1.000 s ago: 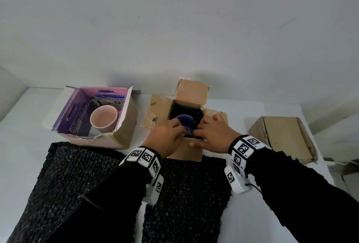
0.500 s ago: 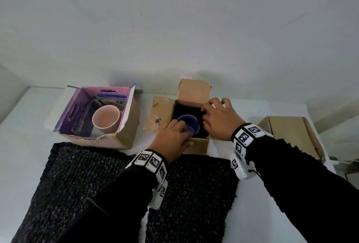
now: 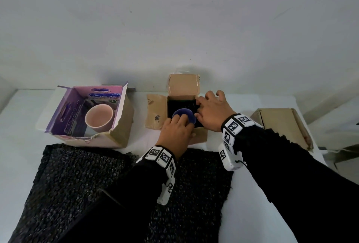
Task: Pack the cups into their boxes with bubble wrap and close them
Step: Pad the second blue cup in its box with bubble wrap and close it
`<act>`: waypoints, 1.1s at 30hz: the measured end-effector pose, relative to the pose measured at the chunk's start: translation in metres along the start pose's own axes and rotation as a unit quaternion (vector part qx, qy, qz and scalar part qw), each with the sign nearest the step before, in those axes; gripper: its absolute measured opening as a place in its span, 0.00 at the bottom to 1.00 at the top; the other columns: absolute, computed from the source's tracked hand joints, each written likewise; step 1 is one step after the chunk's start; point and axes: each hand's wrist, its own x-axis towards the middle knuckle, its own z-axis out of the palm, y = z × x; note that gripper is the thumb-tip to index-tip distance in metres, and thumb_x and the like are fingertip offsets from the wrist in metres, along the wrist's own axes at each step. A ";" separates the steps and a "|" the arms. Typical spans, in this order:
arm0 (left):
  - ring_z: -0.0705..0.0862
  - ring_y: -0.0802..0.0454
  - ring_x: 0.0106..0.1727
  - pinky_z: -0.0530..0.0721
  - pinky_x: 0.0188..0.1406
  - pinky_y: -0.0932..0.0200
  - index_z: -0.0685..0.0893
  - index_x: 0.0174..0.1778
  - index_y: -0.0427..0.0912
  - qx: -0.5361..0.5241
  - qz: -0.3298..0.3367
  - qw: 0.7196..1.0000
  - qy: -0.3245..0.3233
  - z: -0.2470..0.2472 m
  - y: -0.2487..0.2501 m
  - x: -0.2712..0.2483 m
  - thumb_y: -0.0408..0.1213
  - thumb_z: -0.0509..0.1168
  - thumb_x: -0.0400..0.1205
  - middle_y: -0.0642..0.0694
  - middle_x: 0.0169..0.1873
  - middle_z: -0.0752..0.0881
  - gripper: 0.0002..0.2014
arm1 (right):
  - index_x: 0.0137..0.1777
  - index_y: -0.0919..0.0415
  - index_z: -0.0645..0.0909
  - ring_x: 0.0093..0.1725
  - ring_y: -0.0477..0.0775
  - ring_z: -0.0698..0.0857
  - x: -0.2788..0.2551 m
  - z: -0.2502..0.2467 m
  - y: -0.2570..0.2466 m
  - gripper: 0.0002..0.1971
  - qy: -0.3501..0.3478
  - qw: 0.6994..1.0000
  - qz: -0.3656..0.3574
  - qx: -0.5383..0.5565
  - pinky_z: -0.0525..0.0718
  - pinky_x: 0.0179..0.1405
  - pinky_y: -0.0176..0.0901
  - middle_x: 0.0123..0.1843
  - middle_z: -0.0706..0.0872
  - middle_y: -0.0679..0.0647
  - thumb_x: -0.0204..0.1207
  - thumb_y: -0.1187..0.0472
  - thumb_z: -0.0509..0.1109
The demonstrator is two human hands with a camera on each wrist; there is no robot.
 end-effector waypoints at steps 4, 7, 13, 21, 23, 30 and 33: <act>0.77 0.41 0.56 0.72 0.48 0.48 0.80 0.60 0.46 0.006 -0.009 0.999 -0.041 -0.006 0.000 -0.002 0.51 0.58 0.84 0.43 0.55 0.79 0.16 | 0.53 0.46 0.83 0.60 0.55 0.73 -0.027 0.004 -0.004 0.14 0.116 0.987 0.049 0.097 0.64 0.58 0.55 0.59 0.80 0.47 0.81 0.48 0.56; 0.75 0.42 0.62 0.72 0.54 0.48 0.79 0.63 0.48 0.018 -0.032 0.998 -0.059 -0.019 0.004 0.000 0.53 0.55 0.84 0.45 0.58 0.81 0.18 | 0.46 0.51 0.80 0.46 0.54 0.78 -0.059 0.011 -0.010 0.04 0.199 0.953 -0.001 0.230 0.73 0.46 0.51 0.42 0.81 0.47 0.76 0.54 0.64; 0.76 0.44 0.65 0.70 0.63 0.50 0.68 0.77 0.46 -0.023 0.025 0.998 -0.055 -0.018 -0.008 -0.031 0.48 0.60 0.81 0.46 0.68 0.79 0.27 | 0.55 0.55 0.81 0.52 0.58 0.80 -0.110 0.049 -0.055 0.14 0.040 0.967 0.037 0.250 0.79 0.49 0.53 0.51 0.84 0.54 0.75 0.48 0.66; 0.65 0.37 0.76 0.72 0.67 0.41 0.75 0.70 0.47 -0.042 0.036 0.998 0.026 -0.012 -0.028 -0.088 0.51 0.69 0.73 0.40 0.77 0.68 0.29 | 0.65 0.48 0.80 0.65 0.57 0.75 -0.128 0.066 -0.099 0.21 -0.009 0.981 0.120 0.152 0.69 0.63 0.52 0.64 0.79 0.50 0.73 0.42 0.70; 0.64 0.37 0.76 0.72 0.67 0.40 0.77 0.68 0.50 -0.041 0.020 0.998 0.049 -0.015 -0.029 -0.099 0.54 0.67 0.75 0.41 0.77 0.68 0.26 | 0.58 0.50 0.85 0.58 0.59 0.79 -0.128 0.059 -0.100 0.17 0.036 0.969 0.126 0.212 0.74 0.57 0.52 0.58 0.84 0.50 0.73 0.45 0.72; 0.73 0.47 0.69 0.75 0.64 0.47 0.73 0.71 0.51 -0.123 0.047 0.989 0.070 -0.021 -0.026 -0.107 0.59 0.61 0.76 0.50 0.66 0.78 0.28 | 0.49 0.51 0.88 0.46 0.55 0.83 -0.139 0.032 -0.090 0.10 0.180 0.946 0.084 0.258 0.74 0.44 0.46 0.46 0.89 0.46 0.73 0.51 0.70; 0.79 0.48 0.62 0.74 0.65 0.50 0.65 0.76 0.54 -0.188 -0.005 0.982 0.018 -0.021 -0.021 -0.106 0.67 0.64 0.72 0.50 0.61 0.83 0.38 | 0.52 0.52 0.85 0.43 0.51 0.83 -0.146 0.016 -0.088 0.07 0.180 0.901 0.128 0.374 0.71 0.41 0.42 0.43 0.88 0.48 0.76 0.54 0.68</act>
